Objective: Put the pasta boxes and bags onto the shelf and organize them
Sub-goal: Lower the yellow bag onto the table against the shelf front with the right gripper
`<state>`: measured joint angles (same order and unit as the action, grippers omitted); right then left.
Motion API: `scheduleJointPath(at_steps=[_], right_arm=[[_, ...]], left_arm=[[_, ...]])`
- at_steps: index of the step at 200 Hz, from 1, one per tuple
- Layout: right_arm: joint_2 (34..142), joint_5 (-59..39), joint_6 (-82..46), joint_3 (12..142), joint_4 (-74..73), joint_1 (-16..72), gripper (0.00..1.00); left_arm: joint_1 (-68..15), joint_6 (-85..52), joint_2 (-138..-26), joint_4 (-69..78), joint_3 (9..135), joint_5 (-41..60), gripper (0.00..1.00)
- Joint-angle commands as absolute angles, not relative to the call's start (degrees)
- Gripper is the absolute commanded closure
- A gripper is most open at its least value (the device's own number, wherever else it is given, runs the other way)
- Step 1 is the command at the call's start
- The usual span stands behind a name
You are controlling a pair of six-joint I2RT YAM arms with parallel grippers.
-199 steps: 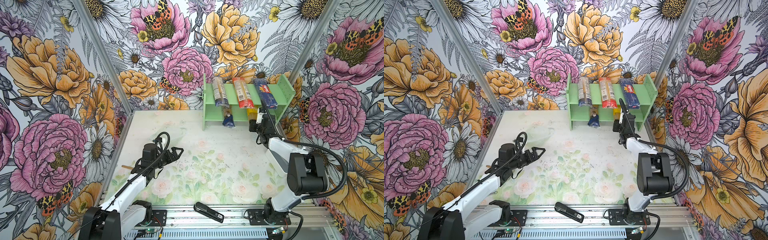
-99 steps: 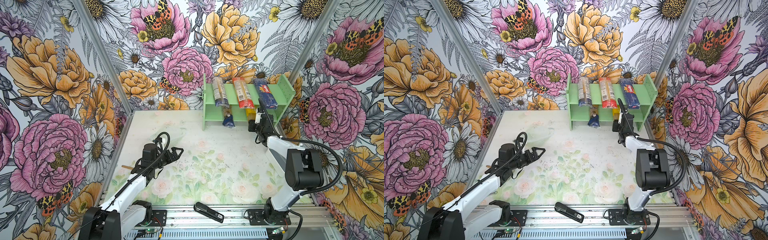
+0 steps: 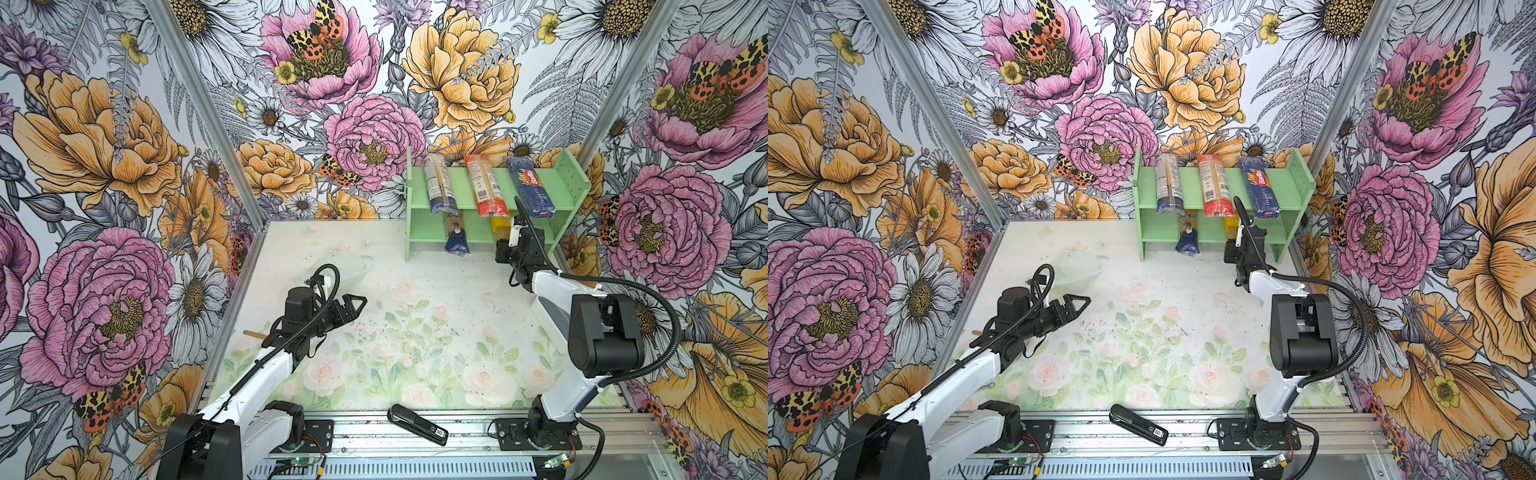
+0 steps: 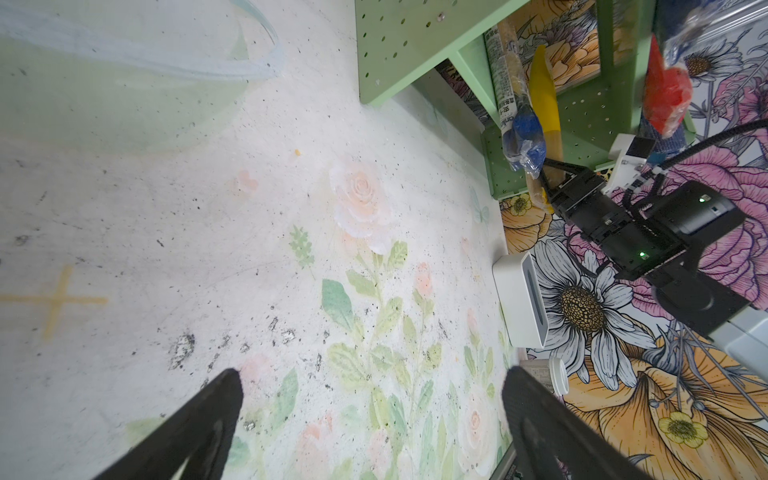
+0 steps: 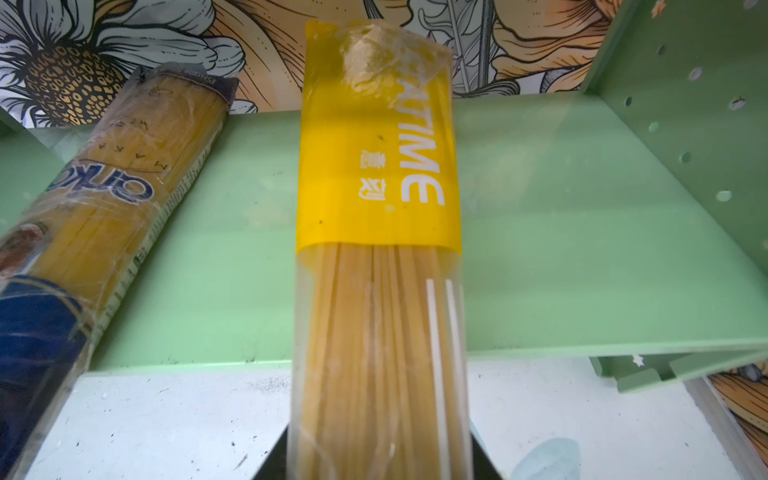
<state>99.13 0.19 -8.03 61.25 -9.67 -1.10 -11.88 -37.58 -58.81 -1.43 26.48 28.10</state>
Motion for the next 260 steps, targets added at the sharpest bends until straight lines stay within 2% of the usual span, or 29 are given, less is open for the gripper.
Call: scheduleJointPath(at_steps=[1, 53, 129, 207, 217, 228, 260], right_arm=[[98.0, 1.9, -8.0, 63.3, -16.9, -1.4, 0.88], [98.2, 2.5, -9.0, 63.5, -15.4, -1.4, 0.81], [98.1, 3.2, -9.6, 63.7, -13.3, -1.5, 0.62], [98.1, 3.5, -9.8, 64.0, -12.7, -1.4, 0.56], [98.1, 3.5, -9.8, 64.1, -12.7, -1.5, 0.48], [98.0, 3.4, -9.6, 64.1, -12.7, -1.4, 0.43], [97.5, 3.5, -9.2, 64.1, -12.8, -1.5, 0.40]], left_arm=[[-12.0, -37.4, -58.0, -0.7, 27.4, 27.3, 0.01], [-12.1, -37.4, -57.8, -0.5, 27.2, 27.4, 0.01], [-12.1, -37.4, -58.0, 0.0, 27.2, 27.7, 0.01], [-12.0, -37.5, -58.3, 0.5, 27.3, 28.0, 0.01], [-12.0, -37.5, -58.3, 0.5, 27.2, 28.1, 0.01], [-12.0, -37.5, -58.3, 0.5, 27.2, 28.0, 0.01], [-11.9, -37.4, -58.2, 0.5, 27.1, 28.1, 0.01]])
